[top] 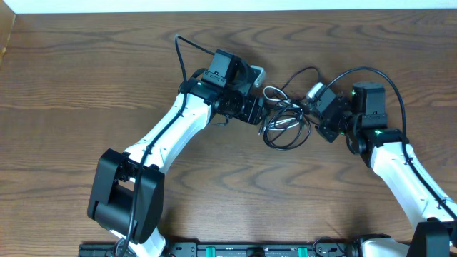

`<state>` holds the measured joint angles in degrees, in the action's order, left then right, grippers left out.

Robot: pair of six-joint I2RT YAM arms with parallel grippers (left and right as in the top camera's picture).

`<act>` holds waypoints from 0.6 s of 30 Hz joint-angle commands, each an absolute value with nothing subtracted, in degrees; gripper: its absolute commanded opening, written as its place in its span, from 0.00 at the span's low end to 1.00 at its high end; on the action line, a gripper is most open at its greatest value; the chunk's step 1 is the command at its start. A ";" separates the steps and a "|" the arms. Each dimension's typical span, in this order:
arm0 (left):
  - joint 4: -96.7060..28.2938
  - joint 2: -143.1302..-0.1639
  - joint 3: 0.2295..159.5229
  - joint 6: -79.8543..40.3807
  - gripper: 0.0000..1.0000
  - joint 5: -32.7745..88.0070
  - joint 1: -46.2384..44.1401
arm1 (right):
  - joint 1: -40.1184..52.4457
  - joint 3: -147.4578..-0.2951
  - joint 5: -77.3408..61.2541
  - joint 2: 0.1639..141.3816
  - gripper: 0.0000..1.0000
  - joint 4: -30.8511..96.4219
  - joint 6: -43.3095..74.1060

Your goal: Untangle cables

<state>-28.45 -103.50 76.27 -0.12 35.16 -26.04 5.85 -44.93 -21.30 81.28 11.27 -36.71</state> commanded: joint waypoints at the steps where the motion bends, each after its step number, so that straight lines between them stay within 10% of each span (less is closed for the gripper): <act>1: -28.67 -103.09 76.29 7.55 0.61 46.37 -26.85 | 5.67 -44.97 -20.91 83.05 0.01 9.19 -35.31; 18: -25.30 -103.44 76.27 16.51 0.62 27.29 -33.58 | 5.72 -44.97 -33.76 84.73 0.01 8.60 -34.30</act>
